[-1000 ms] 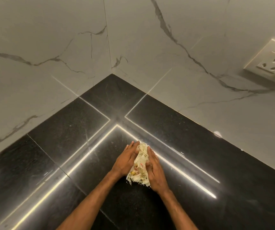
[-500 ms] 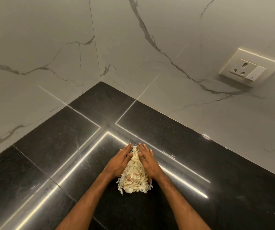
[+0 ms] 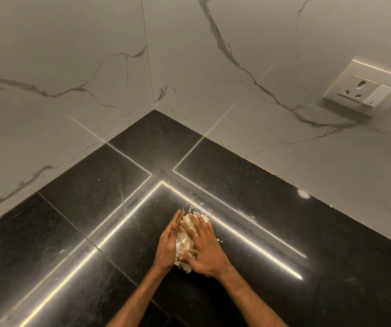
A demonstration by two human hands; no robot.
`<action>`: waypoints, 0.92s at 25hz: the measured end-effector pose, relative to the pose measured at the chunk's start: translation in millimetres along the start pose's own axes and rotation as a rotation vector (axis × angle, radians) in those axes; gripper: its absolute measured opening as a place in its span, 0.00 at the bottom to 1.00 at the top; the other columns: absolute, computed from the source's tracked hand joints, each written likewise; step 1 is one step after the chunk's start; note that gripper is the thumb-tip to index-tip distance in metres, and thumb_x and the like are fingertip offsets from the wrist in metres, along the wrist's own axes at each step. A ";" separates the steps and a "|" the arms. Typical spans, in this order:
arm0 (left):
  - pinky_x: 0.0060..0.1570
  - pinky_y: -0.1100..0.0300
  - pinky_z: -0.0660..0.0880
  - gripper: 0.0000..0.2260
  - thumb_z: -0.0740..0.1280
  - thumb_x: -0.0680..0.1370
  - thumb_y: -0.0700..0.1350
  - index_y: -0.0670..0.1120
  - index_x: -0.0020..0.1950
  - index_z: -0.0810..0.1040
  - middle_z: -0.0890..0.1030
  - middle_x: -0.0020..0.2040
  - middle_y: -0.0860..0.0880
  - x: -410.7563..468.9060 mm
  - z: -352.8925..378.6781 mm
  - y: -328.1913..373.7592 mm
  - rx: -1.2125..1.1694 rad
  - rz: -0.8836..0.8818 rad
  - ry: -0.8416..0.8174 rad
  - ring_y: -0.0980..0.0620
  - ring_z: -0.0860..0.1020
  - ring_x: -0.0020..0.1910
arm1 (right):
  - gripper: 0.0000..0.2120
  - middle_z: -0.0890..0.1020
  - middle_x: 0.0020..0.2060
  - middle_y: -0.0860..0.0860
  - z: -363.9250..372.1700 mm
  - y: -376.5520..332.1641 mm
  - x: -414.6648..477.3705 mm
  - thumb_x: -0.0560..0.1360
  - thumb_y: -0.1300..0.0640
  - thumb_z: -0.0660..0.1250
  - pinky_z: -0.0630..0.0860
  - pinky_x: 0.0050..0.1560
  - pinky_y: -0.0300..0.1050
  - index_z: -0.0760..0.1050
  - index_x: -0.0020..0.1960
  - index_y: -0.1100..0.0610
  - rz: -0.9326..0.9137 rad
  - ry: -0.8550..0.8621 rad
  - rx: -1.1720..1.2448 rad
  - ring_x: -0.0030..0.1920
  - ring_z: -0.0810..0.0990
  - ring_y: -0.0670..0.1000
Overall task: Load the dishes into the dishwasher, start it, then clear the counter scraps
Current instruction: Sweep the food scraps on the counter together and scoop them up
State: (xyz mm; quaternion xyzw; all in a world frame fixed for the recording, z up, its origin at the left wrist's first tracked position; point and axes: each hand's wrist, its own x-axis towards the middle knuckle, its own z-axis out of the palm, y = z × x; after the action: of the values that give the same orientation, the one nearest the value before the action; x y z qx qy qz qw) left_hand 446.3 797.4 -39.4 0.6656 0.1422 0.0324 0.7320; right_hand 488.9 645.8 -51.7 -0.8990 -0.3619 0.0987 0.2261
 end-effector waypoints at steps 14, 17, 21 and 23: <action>0.74 0.51 0.62 0.33 0.46 0.79 0.66 0.46 0.74 0.68 0.71 0.74 0.48 8.8 -4.3 20.7 -0.268 -0.069 0.266 0.55 0.71 0.71 | 0.10 0.81 0.54 0.49 -21.3 -8.8 12.7 0.80 0.59 0.65 0.79 0.49 0.40 0.76 0.59 0.49 0.484 0.472 0.799 0.49 0.81 0.46; 0.73 0.50 0.64 0.35 0.44 0.78 0.67 0.46 0.73 0.70 0.74 0.72 0.47 22.9 10.7 32.0 -0.323 -0.096 0.247 0.51 0.73 0.70 | 0.08 0.85 0.44 0.50 -31.0 -21.8 24.1 0.81 0.56 0.63 0.78 0.46 0.42 0.78 0.56 0.58 0.623 0.567 1.182 0.44 0.83 0.49; 0.58 0.51 0.78 0.36 0.47 0.77 0.69 0.44 0.65 0.78 0.82 0.60 0.42 31.6 42.8 42.4 -0.626 -0.252 0.217 0.45 0.80 0.59 | 0.11 0.85 0.41 0.56 -40.7 -52.3 37.4 0.79 0.55 0.63 0.79 0.43 0.44 0.80 0.53 0.61 0.500 0.566 1.329 0.41 0.83 0.53; 0.46 0.55 0.81 0.35 0.50 0.79 0.67 0.42 0.60 0.82 0.84 0.55 0.40 29.9 53.4 47.7 -0.789 -0.324 0.181 0.44 0.83 0.53 | 0.12 0.86 0.45 0.55 -41.2 -62.4 37.5 0.77 0.56 0.63 0.80 0.45 0.44 0.79 0.56 0.60 0.463 0.587 1.310 0.45 0.85 0.54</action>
State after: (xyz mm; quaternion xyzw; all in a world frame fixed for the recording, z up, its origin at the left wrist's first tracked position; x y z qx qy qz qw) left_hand 495.1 758.3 6.6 0.2986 0.2849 0.0273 0.9105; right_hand 492.1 697.8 13.8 -0.6231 0.0441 0.0952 0.7751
